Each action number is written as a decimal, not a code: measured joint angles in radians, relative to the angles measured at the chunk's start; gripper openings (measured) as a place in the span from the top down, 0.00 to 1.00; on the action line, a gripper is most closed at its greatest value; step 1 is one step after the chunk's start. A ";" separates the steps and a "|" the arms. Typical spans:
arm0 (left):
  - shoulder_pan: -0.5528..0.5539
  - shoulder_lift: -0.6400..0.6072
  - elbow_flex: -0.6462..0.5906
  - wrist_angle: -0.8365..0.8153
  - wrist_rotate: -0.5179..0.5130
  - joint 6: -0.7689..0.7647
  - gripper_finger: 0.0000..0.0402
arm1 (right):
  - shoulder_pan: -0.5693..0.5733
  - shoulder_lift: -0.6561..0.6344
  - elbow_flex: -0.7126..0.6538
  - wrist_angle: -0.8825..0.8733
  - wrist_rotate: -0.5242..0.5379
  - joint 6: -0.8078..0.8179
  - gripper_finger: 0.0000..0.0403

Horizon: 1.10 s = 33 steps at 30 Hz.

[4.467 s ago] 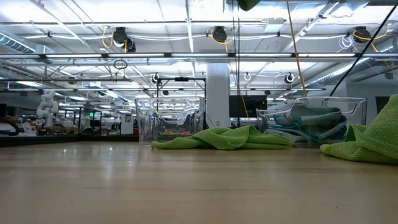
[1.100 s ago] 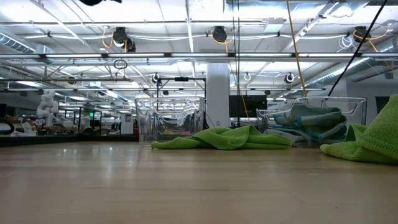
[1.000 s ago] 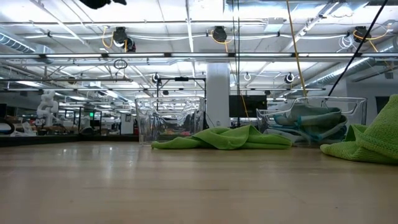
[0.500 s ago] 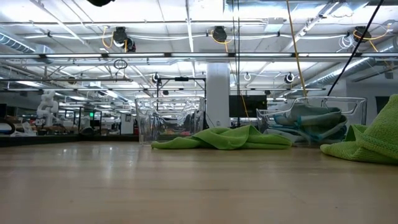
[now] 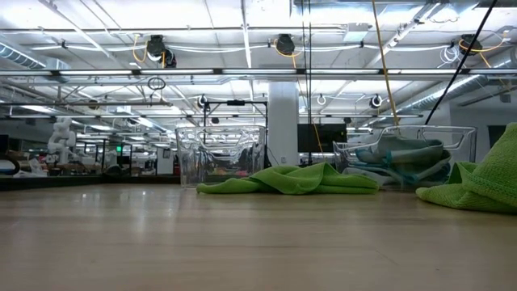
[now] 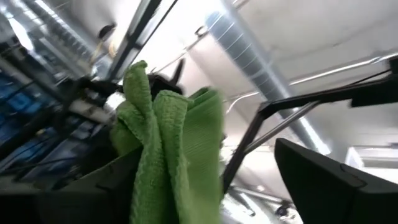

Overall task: Fold microfiber towels
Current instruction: Fold the bottom left green microfiber towel

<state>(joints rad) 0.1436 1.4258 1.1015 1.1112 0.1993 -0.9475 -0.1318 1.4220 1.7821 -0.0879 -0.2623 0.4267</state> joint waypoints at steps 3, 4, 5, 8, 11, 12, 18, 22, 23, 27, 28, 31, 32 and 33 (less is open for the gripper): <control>0.005 0.000 0.000 -0.066 0.000 0.010 0.31 | 0.000 0.000 0.000 0.000 -0.001 0.011 0.99; 0.005 0.000 0.000 -0.090 0.000 0.011 0.36 | 0.000 0.000 0.000 0.000 -0.001 0.011 0.99; 0.006 0.000 0.000 -0.115 0.000 0.014 0.40 | 0.000 0.000 0.000 -0.001 -0.001 0.011 0.99; 0.006 0.000 0.000 -0.164 0.002 0.038 0.54 | 0.000 0.000 0.000 0.000 -0.001 0.011 0.99; 0.006 0.000 0.000 -0.172 0.013 0.058 0.68 | 0.000 0.000 0.000 0.000 -0.001 0.011 0.99; 0.006 0.000 0.000 -0.172 0.016 0.065 0.73 | 0.000 0.000 0.000 -0.001 -0.001 0.011 0.99; 0.017 -0.018 0.000 -0.179 0.016 0.132 0.97 | 0.000 -0.001 0.000 -0.034 -0.002 0.011 0.99; 0.046 -0.069 0.000 -0.275 0.005 0.196 0.99 | 0.000 -0.028 0.000 -0.120 0.003 0.012 0.99; 0.053 -0.086 0.000 -0.319 0.005 0.216 0.99 | 0.000 -0.040 0.000 -0.152 0.013 0.012 0.99; 0.072 -0.154 0.000 -0.509 0.023 0.330 0.99 | 0.000 -0.073 0.000 -0.258 0.107 0.026 0.91; 0.072 -0.167 0.000 -0.552 0.023 0.359 0.99 | 0.000 -0.077 0.000 -0.282 0.117 0.042 0.87; 0.072 -0.209 0.000 -0.694 0.023 0.439 0.99 | -0.002 -0.091 0.000 -0.380 0.135 0.115 0.72; 0.072 -0.219 0.000 -0.735 0.018 0.463 0.99 | -0.003 -0.091 0.000 -0.405 0.137 0.150 0.67; 0.072 -0.229 0.000 -0.780 0.012 0.481 0.99 | -0.003 -0.090 0.001 -0.432 0.137 0.184 0.61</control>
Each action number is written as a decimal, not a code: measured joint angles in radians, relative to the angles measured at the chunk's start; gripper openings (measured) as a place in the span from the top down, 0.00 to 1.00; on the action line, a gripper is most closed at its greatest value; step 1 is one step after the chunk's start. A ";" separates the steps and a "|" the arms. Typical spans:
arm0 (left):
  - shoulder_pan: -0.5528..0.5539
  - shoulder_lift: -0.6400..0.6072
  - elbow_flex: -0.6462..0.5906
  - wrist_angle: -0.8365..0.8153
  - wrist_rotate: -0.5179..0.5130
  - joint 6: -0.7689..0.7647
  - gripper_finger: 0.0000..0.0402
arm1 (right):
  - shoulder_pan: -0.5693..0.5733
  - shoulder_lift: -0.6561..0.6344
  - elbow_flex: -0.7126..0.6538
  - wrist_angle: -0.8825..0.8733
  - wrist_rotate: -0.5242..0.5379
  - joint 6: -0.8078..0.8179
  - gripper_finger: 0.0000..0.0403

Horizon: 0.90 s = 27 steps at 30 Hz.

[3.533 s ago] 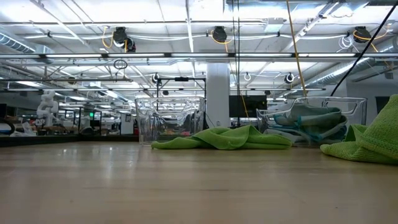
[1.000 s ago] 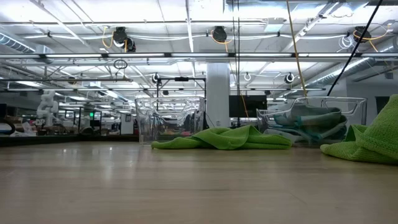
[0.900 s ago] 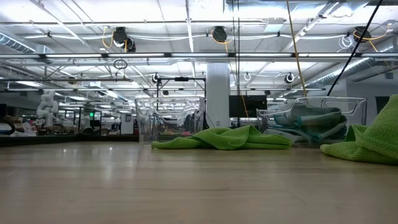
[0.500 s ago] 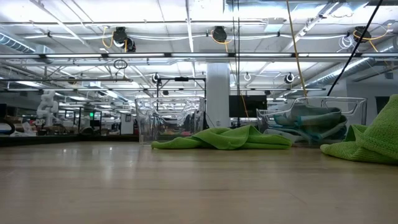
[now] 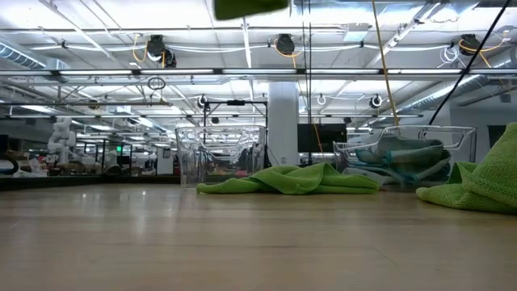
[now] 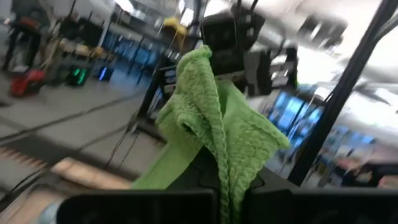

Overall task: Fold microfiber towels
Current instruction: Fold the bottom left green microfiber towel

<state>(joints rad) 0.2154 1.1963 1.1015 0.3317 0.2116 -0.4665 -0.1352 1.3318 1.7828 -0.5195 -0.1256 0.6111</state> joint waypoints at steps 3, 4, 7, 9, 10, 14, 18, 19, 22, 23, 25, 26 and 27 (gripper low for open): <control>-0.001 -0.020 0.000 -0.110 -0.005 0.037 0.99 | -0.001 0.020 0.000 -0.032 -0.028 0.080 0.45; -0.002 -0.024 0.000 -0.139 -0.005 0.049 0.99 | -0.001 0.028 0.000 -0.032 -0.045 0.100 0.41; -0.009 -0.033 0.000 -0.210 0.011 0.094 0.99 | 0.000 0.067 0.046 -0.055 -0.086 0.125 0.34; -0.017 -0.034 0.000 -0.247 0.034 0.119 0.99 | 0.002 0.105 0.101 -0.103 -0.089 0.101 0.32; -0.020 -0.034 0.000 -0.264 0.047 0.127 0.99 | 0.006 0.127 0.132 -0.132 -0.089 0.066 0.31; -0.043 -0.034 0.000 -0.305 0.094 0.144 0.99 | 0.014 0.220 0.256 -0.242 -0.089 -0.098 0.30; -0.071 -0.034 0.000 -0.314 0.127 0.145 0.99 | 0.014 0.291 0.342 -0.249 -0.154 -0.213 0.25; -0.080 -0.034 0.000 -0.315 0.129 0.145 0.99 | 0.014 0.308 0.353 -0.249 -0.171 -0.235 0.23; -0.105 -0.034 0.000 -0.315 0.130 0.144 0.99 | 0.009 0.351 0.362 -0.260 -0.213 -0.287 0.17; -0.113 -0.034 0.000 -0.315 0.130 0.143 0.99 | 0.004 0.364 0.362 -0.263 -0.255 -0.296 0.15; -0.128 -0.034 0.000 -0.315 0.129 0.139 0.99 | -0.006 0.393 0.362 -0.264 -0.335 -0.310 0.12; -0.136 -0.034 0.000 -0.315 0.129 0.135 0.99 | -0.010 0.404 0.362 -0.264 -0.373 -0.315 0.12; -0.143 -0.034 0.000 -0.315 0.128 0.132 0.98 | -0.014 0.417 0.362 -0.267 -0.402 -0.327 0.12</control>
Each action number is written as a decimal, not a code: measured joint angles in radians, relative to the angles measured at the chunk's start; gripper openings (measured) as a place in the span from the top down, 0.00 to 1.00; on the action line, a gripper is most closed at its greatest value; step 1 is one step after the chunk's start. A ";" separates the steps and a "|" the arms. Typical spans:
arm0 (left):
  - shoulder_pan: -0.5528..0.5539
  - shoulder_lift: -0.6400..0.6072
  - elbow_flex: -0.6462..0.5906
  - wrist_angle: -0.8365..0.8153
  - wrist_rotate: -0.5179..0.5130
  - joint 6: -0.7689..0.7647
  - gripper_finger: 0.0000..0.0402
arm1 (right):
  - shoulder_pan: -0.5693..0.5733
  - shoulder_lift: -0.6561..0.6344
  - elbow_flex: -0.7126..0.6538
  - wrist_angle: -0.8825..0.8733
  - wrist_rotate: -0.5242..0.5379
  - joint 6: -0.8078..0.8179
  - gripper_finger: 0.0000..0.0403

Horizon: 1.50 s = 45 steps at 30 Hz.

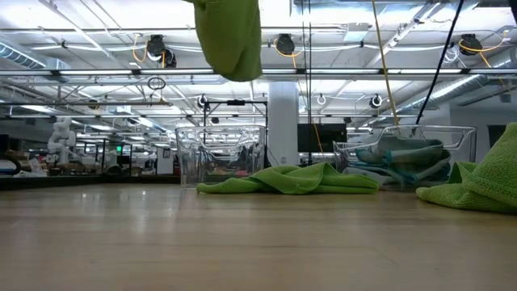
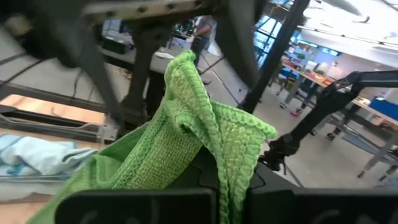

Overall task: Fold microfiber towels
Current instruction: Fold the bottom left green microfiber towel

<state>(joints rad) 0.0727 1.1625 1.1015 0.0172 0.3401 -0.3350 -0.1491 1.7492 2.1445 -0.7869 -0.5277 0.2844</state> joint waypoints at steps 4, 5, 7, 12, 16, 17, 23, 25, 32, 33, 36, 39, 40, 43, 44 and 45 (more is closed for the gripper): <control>-0.028 0.000 0.000 0.000 0.000 -0.007 0.98 | -0.002 0.043 0.000 -0.001 -0.054 -0.066 0.13; -0.036 0.000 0.000 0.000 0.000 -0.007 0.98 | -0.003 0.050 0.000 0.000 -0.063 -0.079 0.13; -0.051 0.000 0.000 0.001 0.000 -0.008 0.98 | -0.008 0.060 0.000 0.001 -0.102 -0.088 0.14; -0.083 -0.001 0.000 0.036 -0.001 -0.061 0.98 | -0.017 0.057 0.000 -0.005 -0.164 -0.062 0.14; -0.106 -0.032 0.000 0.115 -0.015 -0.106 0.98 | -0.035 -0.013 0.000 -0.051 -0.183 0.007 0.14; -0.111 -0.044 0.000 0.120 -0.027 -0.113 0.99 | -0.037 -0.035 0.000 -0.073 -0.182 0.017 0.14; -0.129 -0.124 0.000 0.142 -0.135 -0.146 0.99 | 0.003 -0.171 -0.081 -0.123 -0.040 0.054 0.14; -0.131 -0.149 0.000 0.142 -0.160 -0.146 0.99 | 0.029 -0.224 -0.162 -0.066 0.014 0.098 0.14; -0.130 -0.201 0.000 0.156 -0.200 -0.159 0.99 | 0.098 -0.376 -0.623 0.583 0.046 0.474 0.14; -0.130 -0.206 0.000 0.155 -0.202 -0.168 0.99 | 0.105 -0.381 -0.696 0.702 0.054 0.559 0.14; -0.130 -0.208 0.000 0.155 -0.202 -0.189 0.99 | 0.114 -0.365 -0.891 1.075 0.080 0.833 0.14; -0.131 -0.208 0.000 0.153 -0.198 -0.221 0.99 | 0.114 -0.306 -1.031 1.394 0.108 1.027 0.14; -0.130 -0.207 0.000 0.153 -0.194 -0.228 0.99 | 0.114 -0.283 -1.061 1.472 0.122 1.068 0.14; -0.131 -0.208 0.000 0.152 -0.191 -0.241 0.99 | 0.114 -0.210 -1.096 1.618 0.161 1.132 0.14; -0.131 -0.208 0.000 0.152 -0.191 -0.242 0.99 | 0.113 -0.188 -1.095 1.644 0.163 1.137 0.14; -0.130 -0.208 0.000 0.152 -0.191 -0.243 0.99 | 0.113 -0.164 -1.086 1.664 0.164 1.136 0.14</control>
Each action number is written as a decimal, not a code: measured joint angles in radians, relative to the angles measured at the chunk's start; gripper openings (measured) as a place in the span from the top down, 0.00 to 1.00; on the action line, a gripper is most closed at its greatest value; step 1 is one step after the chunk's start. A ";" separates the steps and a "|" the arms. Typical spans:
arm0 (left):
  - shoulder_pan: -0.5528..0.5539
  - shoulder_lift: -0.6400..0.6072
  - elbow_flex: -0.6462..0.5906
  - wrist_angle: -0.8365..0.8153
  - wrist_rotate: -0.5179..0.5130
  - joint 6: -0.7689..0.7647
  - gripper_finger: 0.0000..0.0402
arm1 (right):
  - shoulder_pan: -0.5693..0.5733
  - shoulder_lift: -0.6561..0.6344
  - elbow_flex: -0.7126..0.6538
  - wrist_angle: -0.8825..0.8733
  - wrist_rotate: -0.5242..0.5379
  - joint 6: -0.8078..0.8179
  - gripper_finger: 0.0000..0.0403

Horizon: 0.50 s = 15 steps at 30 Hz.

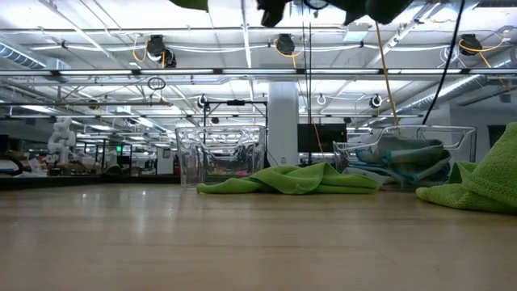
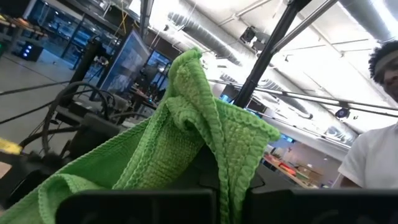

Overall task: Fold microfiber towels
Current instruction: Fold the bottom left green microfiber towel

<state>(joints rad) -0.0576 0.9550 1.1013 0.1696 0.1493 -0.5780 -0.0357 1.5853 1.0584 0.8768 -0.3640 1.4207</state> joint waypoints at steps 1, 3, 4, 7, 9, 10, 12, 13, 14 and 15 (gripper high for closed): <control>0.000 0.000 0.000 0.000 0.000 0.000 0.99 | 0.000 0.025 0.016 0.020 0.000 0.000 0.14; 0.000 0.000 0.000 0.000 0.000 0.000 0.99 | 0.000 0.072 0.054 0.059 0.001 0.001 0.14; 0.000 0.000 0.000 -0.001 0.000 -0.003 0.99 | 0.000 0.095 0.081 0.081 0.000 0.002 0.14; 0.000 0.000 0.000 -0.004 0.001 -0.008 0.99 | 0.000 0.151 0.166 0.097 -0.005 0.003 0.14; 0.000 0.000 0.000 -0.003 0.002 -0.008 0.99 | 0.000 0.186 0.221 0.092 -0.009 -0.007 0.13; 0.000 0.000 0.000 -0.002 0.003 -0.008 0.99 | -0.001 0.203 0.244 0.087 -0.018 -0.013 0.12; 0.000 0.000 0.000 -0.002 0.004 -0.012 0.99 | -0.009 0.231 0.287 0.085 -0.029 -0.029 0.11; 0.000 0.000 0.000 -0.002 0.006 -0.020 0.99 | -0.011 0.239 0.300 0.083 -0.030 -0.039 0.11; 0.000 0.000 0.000 -0.001 0.012 -0.031 0.99 | -0.016 0.244 0.313 0.079 -0.030 -0.052 0.11; 0.000 0.000 0.000 0.002 0.018 -0.038 0.99 | -0.022 0.246 0.320 0.073 -0.030 -0.066 0.10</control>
<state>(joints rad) -0.0578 0.9550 1.1012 0.1716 0.1676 -0.6159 -0.0573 1.8309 1.3788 0.9498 -0.3939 1.3550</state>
